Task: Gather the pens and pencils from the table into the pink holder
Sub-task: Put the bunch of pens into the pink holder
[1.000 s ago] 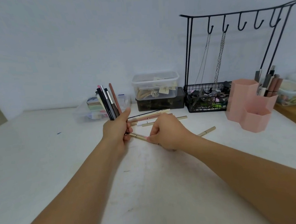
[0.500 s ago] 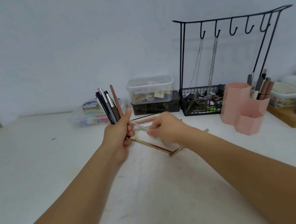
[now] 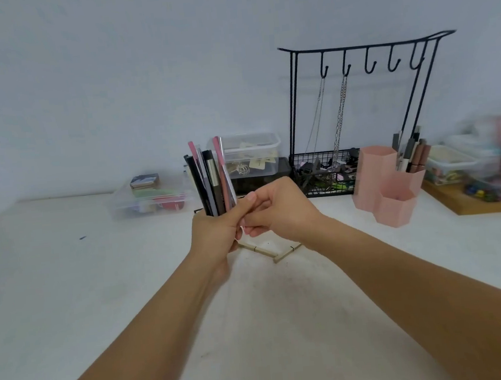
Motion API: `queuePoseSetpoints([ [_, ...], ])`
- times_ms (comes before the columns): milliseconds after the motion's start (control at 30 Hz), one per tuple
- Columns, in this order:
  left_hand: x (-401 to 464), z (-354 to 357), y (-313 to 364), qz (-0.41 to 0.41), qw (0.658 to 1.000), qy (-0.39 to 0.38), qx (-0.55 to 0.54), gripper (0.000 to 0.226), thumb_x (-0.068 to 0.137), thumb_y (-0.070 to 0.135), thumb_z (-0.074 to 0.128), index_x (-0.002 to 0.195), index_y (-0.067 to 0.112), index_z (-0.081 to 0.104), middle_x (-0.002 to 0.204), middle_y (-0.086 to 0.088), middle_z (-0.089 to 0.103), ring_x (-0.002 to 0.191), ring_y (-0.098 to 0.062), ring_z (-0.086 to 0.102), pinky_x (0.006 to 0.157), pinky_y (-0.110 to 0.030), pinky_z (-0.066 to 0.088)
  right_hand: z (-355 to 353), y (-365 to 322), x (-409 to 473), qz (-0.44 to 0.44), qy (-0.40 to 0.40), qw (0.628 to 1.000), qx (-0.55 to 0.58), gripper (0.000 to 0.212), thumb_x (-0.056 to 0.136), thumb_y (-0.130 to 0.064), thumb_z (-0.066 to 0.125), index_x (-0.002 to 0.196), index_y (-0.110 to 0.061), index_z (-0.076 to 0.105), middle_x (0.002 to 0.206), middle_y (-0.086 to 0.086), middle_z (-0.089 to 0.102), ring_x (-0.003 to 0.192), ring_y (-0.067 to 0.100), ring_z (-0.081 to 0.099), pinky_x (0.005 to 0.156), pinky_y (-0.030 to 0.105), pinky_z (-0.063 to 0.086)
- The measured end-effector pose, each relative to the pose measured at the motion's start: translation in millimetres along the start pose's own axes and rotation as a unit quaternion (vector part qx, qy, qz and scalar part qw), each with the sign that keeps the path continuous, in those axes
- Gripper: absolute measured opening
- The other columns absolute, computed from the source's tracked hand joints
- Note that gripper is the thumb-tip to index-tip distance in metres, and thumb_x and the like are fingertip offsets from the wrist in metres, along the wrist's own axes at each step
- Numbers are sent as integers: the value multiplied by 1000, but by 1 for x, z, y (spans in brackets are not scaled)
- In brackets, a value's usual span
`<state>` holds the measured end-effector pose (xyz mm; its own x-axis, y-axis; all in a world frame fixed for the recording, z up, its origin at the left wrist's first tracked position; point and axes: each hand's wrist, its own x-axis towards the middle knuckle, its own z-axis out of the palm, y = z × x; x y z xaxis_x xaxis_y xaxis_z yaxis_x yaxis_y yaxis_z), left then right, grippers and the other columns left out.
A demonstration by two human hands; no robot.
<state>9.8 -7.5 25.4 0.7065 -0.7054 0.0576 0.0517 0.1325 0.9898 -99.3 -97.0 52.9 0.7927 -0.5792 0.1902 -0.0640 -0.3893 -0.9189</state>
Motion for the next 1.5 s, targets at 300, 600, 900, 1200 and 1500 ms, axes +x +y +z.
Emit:
queuePoseSetpoints([
  [300, -46, 70, 3, 61, 984, -101, 136, 18, 95, 15, 65, 77, 19, 65, 42, 10, 54, 38, -2, 48, 41, -16, 38, -56, -21, -49, 104, 15, 991, 83, 65, 63, -41, 93, 118, -17, 66, 108, 0, 77, 103, 18, 72, 91, 39, 58],
  [600, -65, 156, -4, 50, 958, -212, 185, 27, 95, -2, 60, 77, 18, 57, 64, 3, 58, 43, 2, 56, 42, -10, 38, -100, -2, -83, 108, 272, 953, 79, 14, 86, -22, 76, 76, -13, 71, 68, 4, 74, 69, 17, 75, 73, 36, 59],
  [900, -67, 178, -16, 172, 861, -167, 448, 34, 76, 45, 78, 96, 32, 54, 80, 10, 62, 66, -6, 56, 51, -22, 38, -123, 31, -92, 77, 311, 946, 56, 20, 88, -14, 70, 95, 4, 66, 82, 16, 76, 73, 18, 75, 60, 16, 55],
  [1200, -39, 149, -27, 119, 920, -223, 299, 21, 78, 28, 81, 97, 31, 74, 92, 8, 72, 63, -9, 55, 60, -19, 43, -131, 41, -90, 51, 322, 945, 8, 14, 84, -3, 63, 71, 1, 63, 57, 9, 61, 47, 12, 56, 48, 19, 46],
  [1500, -19, 139, -32, 111, 976, -92, 160, 17, 87, 7, 68, 88, 23, 74, 84, -2, 67, 60, -15, 53, 53, -24, 42, -210, -27, -26, -34, 406, 893, 189, 16, 87, -4, 66, 74, -7, 59, 56, 6, 61, 54, 22, 59, 65, 38, 55],
])
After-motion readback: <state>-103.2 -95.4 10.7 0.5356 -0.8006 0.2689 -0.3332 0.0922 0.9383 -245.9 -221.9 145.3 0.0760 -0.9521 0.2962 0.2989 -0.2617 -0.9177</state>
